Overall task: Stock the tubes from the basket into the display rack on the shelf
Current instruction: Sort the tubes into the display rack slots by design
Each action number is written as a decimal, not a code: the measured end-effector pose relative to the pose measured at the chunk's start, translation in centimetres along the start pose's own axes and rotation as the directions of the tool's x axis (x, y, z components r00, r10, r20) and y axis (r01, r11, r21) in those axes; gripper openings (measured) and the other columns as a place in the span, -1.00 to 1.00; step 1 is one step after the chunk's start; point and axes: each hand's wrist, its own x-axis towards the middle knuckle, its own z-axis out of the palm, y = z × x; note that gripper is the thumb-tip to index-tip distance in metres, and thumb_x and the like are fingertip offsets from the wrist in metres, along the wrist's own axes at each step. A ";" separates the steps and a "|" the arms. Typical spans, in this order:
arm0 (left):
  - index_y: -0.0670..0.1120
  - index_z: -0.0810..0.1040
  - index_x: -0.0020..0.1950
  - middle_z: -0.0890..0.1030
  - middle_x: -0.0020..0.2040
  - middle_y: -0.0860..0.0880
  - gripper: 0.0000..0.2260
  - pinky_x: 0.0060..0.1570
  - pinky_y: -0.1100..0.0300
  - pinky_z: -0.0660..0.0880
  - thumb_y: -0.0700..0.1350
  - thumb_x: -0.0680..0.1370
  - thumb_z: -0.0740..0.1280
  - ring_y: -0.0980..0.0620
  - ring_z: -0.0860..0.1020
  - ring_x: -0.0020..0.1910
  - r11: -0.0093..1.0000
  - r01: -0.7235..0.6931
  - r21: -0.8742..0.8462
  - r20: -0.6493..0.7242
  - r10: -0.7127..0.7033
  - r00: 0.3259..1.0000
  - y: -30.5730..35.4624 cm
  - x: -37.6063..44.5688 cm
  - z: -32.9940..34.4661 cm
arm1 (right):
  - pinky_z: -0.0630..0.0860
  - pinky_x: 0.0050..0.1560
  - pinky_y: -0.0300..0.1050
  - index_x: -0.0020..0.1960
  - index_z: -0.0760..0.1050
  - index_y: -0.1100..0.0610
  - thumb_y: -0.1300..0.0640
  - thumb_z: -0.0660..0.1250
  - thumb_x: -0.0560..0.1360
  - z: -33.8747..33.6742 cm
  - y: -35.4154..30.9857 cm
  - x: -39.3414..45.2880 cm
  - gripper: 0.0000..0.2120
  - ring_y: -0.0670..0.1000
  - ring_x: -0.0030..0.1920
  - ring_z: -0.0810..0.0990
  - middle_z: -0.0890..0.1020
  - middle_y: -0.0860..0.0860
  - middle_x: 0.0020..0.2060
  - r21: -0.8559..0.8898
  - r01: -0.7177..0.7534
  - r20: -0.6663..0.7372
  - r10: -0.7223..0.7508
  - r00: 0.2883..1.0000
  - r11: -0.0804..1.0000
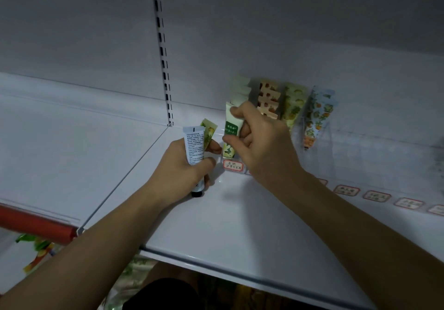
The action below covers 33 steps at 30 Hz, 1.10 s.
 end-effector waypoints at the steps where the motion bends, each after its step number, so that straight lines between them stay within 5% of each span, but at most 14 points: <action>1: -0.20 0.56 0.05 0.59 -0.36 -0.09 -0.87 -0.43 0.14 0.58 -0.37 0.57 0.30 -0.01 0.60 -0.46 1.000 -0.009 0.005 0.004 0.009 1.000 0.0 0.0 0.1 | 0.58 -0.30 -0.06 0.14 0.53 0.19 0.15 0.52 0.46 0.2 0.0 -0.1 -0.69 -0.04 -0.34 0.55 0.57 -0.03 -0.33 -0.001 0.001 0.014 -0.001 1.000 1.000; 6: -0.11 0.58 -0.01 0.60 -0.28 -0.01 -0.88 -0.32 0.20 0.56 -0.28 0.51 0.34 0.05 0.59 -0.33 0.994 -0.110 0.008 -0.009 0.110 0.994 0.0 -0.2 -0.1 | 0.60 -0.20 0.02 0.28 0.48 0.10 0.08 0.44 0.51 0.4 0.0 -0.8 -0.63 0.01 -0.20 0.62 0.64 0.01 -0.19 -0.029 -0.025 0.048 0.027 0.998 0.999; 9: -0.12 0.55 -0.04 0.54 -0.27 0.01 -0.85 -0.35 0.21 0.47 -0.28 0.43 0.29 0.10 0.49 -0.34 0.981 -0.097 -0.170 0.078 0.111 0.991 -0.2 -0.7 -0.3 | 0.51 -0.33 -0.14 0.44 0.37 0.06 0.04 0.37 0.56 -0.4 -0.7 -1.9 -0.52 -0.09 -0.33 0.54 0.58 -0.05 -0.29 0.029 -0.062 0.025 0.061 0.998 0.998; 12: -0.10 0.47 -0.17 0.41 -0.32 -0.06 -0.90 -0.41 0.22 0.37 -0.27 0.40 0.34 0.07 0.37 -0.42 0.913 -0.012 -0.408 0.273 0.135 0.952 -0.2 -1.1 0.1 | 0.38 -0.39 -0.22 0.34 0.47 0.09 0.05 0.38 0.56 -1.4 -1.7 -2.1 -0.63 -0.08 -0.42 0.44 0.46 -0.07 -0.41 0.167 -0.106 -0.024 0.111 0.993 0.980; 15: -0.12 0.48 -0.16 0.39 -0.29 -0.09 -0.89 -0.39 0.22 0.26 -0.21 0.34 0.34 0.04 0.32 -0.40 0.861 0.100 -0.499 0.402 0.128 0.907 -0.1 -1.3 0.5 | 0.43 -0.30 -0.14 0.10 0.61 0.09 0.05 0.42 0.51 -1.5 -2.2 -2.0 -0.80 -0.11 -0.35 0.46 0.52 -0.05 -0.31 0.331 -0.189 0.089 0.169 0.982 0.925; 18: -0.17 0.52 -0.11 0.40 -0.25 -0.21 -0.87 -0.36 0.05 0.22 -0.19 0.37 0.33 -0.06 0.36 -0.34 0.875 0.090 -0.476 0.415 0.133 0.900 -0.2 -1.3 0.5 | 0.43 -0.39 -0.11 -0.04 0.61 0.13 0.07 0.41 0.51 -1.5 -1.8 -2.0 -0.87 -0.06 -0.41 0.48 0.55 -0.02 -0.33 0.450 -0.289 0.144 0.250 0.957 0.845; 21: -0.10 0.57 -0.10 0.48 -0.26 -0.22 -0.92 -0.37 0.07 0.35 -0.13 0.44 0.35 -0.11 0.44 -0.35 0.909 0.056 -0.414 0.357 0.106 0.928 -0.1 -1.3 0.7 | 0.54 -0.39 0.19 -0.07 0.60 0.14 0.11 0.38 0.55 -2.4 -1.3 -1.5 -0.90 0.23 -0.36 0.60 0.63 0.13 -0.33 0.551 -0.308 0.079 0.319 0.945 0.775; 24: -0.11 0.54 -0.14 0.48 -0.30 -0.24 -0.93 -0.40 0.12 0.36 -0.12 0.49 0.38 -0.09 0.43 -0.38 0.928 0.020 -0.371 0.236 0.074 0.969 0.7 -1.3 1.7 | 0.48 -0.46 -0.03 -0.06 0.59 0.21 0.22 0.38 0.58 -3.6 -1.0 -0.9 -0.93 0.01 -0.48 0.51 0.57 -0.05 -0.46 0.630 -0.320 0.041 0.380 0.924 0.708; 27: -0.22 0.53 -0.13 0.53 -0.31 -0.27 -0.86 -0.43 0.14 0.41 -0.18 0.59 0.31 -0.08 0.48 -0.43 0.965 -0.089 -0.248 0.181 0.137 0.974 3.4 -0.7 3.5 | 0.49 -0.42 -0.22 -0.03 0.61 0.26 0.28 0.41 0.55 -4.9 -0.8 -0.3 -0.96 -0.12 -0.47 0.54 0.64 0.00 -0.37 0.693 -0.330 0.039 0.424 0.905 0.641; 30: -0.23 0.57 -0.05 0.67 -0.23 -0.14 -0.86 -0.40 0.21 0.48 -0.22 0.66 0.27 0.03 0.55 -0.43 0.975 -0.160 -0.154 0.147 0.183 0.972 5.6 0.3 5.2 | 0.51 -0.41 -0.19 -0.05 0.61 0.20 0.26 0.40 0.56 -6.3 0.1 0.6 -0.97 -0.10 -0.47 0.52 0.65 0.00 -0.35 0.664 -0.329 -0.066 0.491 0.868 0.671; 33: -0.14 0.58 -0.20 0.66 -0.36 0.00 -0.78 -0.45 0.23 0.48 -0.17 0.64 0.30 0.11 0.58 -0.46 0.984 -0.176 0.021 0.033 0.175 0.984 5.2 1.0 6.8 | 0.51 -0.38 -0.11 -0.06 0.58 0.21 0.24 0.34 0.59 -8.6 2.4 1.2 -0.93 -0.05 -0.45 0.52 0.62 0.04 -0.34 0.595 -0.317 -0.233 0.535 0.812 0.739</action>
